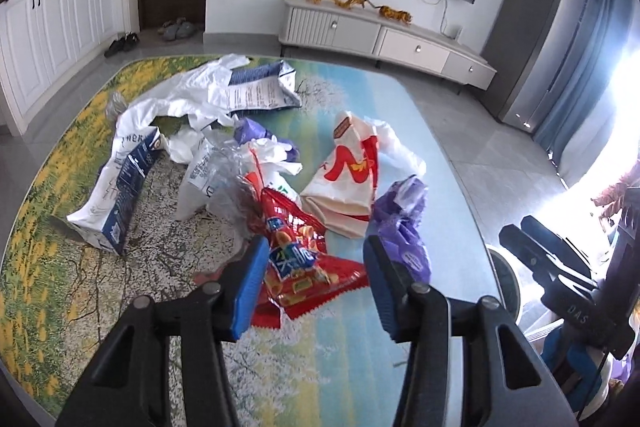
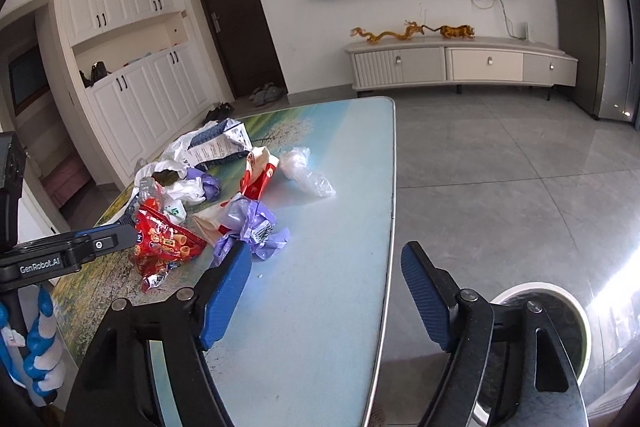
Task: Collect trash
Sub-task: 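Grasp the red snack bag with the left tool while the right tool grasps the purple plastic bag, then carry both bags over the trash bin and open both tools to drop them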
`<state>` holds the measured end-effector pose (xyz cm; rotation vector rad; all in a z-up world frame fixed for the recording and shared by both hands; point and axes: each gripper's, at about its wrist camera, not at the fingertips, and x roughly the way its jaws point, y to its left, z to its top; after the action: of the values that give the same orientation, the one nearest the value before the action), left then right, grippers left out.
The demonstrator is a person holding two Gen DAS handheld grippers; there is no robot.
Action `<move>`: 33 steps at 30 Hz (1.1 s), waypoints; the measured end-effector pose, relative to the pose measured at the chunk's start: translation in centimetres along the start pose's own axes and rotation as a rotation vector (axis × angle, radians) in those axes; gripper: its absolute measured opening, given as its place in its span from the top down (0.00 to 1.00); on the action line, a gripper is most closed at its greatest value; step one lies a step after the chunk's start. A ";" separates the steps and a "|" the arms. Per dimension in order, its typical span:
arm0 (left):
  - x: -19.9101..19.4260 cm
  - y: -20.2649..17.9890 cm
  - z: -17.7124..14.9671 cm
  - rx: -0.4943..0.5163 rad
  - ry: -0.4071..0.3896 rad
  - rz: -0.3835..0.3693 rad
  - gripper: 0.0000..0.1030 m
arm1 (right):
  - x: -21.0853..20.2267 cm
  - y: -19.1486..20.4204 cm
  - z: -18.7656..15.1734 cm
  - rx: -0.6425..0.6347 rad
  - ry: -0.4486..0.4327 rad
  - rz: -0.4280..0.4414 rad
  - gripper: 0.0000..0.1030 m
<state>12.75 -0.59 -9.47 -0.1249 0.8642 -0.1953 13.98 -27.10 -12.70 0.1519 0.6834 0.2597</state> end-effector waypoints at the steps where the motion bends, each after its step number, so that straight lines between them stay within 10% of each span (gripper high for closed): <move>1: 0.4 0.2 0.1 -0.008 0.008 0.003 0.56 | 0.4 0.0 0.2 -0.004 0.007 0.005 0.27; 11: 2.7 1.7 -0.1 -0.060 0.110 -0.002 0.90 | 4.5 2.0 2.2 -0.053 0.078 0.146 0.34; 21: 1.3 1.2 -1.2 -0.030 0.096 -0.019 0.96 | 8.7 4.7 2.3 -0.094 0.183 0.218 0.35; 24: 0.2 1.3 -1.6 -0.034 0.082 -0.015 0.97 | 9.5 4.7 1.9 -0.084 0.215 0.217 0.56; 33: -2.8 0.8 -1.2 -0.039 0.020 0.000 0.97 | 5.3 4.1 1.4 -0.070 0.144 0.272 0.68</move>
<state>10.13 0.77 -8.30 -0.1600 0.8886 -0.1804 18.09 -21.76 -13.90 0.1609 0.7955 0.5592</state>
